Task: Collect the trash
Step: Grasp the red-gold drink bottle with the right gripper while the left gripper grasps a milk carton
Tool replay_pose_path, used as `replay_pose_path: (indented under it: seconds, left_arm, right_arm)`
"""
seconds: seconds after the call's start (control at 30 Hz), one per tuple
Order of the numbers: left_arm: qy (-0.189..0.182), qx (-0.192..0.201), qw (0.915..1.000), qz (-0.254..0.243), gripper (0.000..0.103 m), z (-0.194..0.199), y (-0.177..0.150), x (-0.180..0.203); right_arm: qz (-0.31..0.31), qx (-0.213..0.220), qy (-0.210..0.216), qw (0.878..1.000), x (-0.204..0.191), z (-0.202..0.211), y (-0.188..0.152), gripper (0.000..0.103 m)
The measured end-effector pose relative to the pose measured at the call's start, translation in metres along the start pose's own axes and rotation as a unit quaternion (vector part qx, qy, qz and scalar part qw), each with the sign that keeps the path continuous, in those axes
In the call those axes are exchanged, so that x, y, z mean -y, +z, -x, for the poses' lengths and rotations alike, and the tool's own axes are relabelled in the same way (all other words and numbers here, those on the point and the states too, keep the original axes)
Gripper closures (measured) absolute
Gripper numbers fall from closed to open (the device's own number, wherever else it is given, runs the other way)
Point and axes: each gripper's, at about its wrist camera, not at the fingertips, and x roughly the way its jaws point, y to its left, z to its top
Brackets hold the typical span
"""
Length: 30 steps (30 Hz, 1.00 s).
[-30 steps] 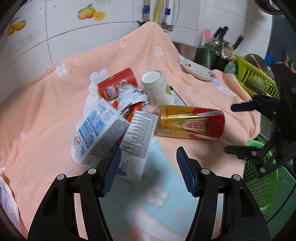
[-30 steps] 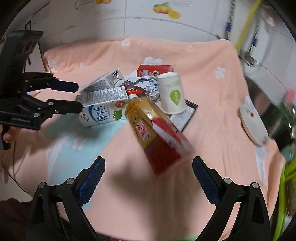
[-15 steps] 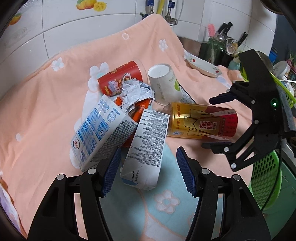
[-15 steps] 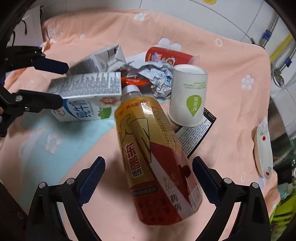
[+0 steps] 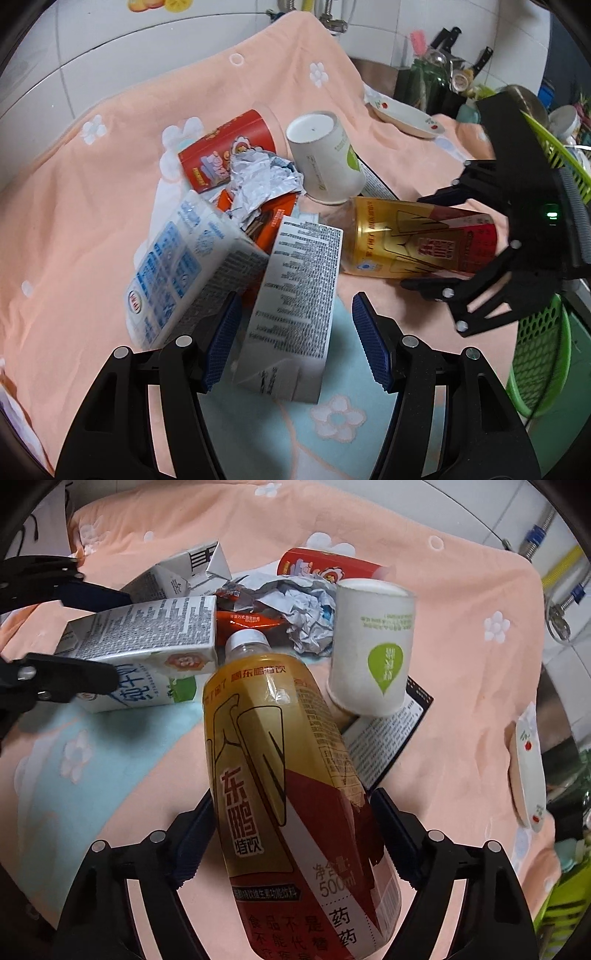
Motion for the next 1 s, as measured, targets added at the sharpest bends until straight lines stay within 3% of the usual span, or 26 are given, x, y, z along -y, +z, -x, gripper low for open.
replay_pose_path:
  seconds: [0.2, 0.4, 0.67, 1.0]
  left_arm:
    - [0.003, -0.009, 0.9998, -0.017, 0.041, -0.014, 0.004, 0.008]
    - [0.006, -0.015, 0.9994, -0.029, 0.054, -0.026, 0.009, 0.017]
    - [0.017, -0.009, 0.999, -0.039, 0.059, -0.027, 0.01, 0.025]
    - [-0.007, 0.004, 0.9998, -0.019, 0.059, -0.013, 0.006, 0.029]
  right_arm:
    - [-0.052, 0.009, 0.021, 0.998, 0.011, 0.012, -0.023, 0.025]
    - [-0.104, 0.013, 0.042, 0.994, 0.018, 0.02, -0.043, 0.025]
    - [-0.111, 0.017, 0.044, 0.993, 0.015, 0.023, -0.047, 0.025]
    - [-0.14, 0.035, 0.055, 0.988, 0.014, 0.031, -0.059, 0.025]
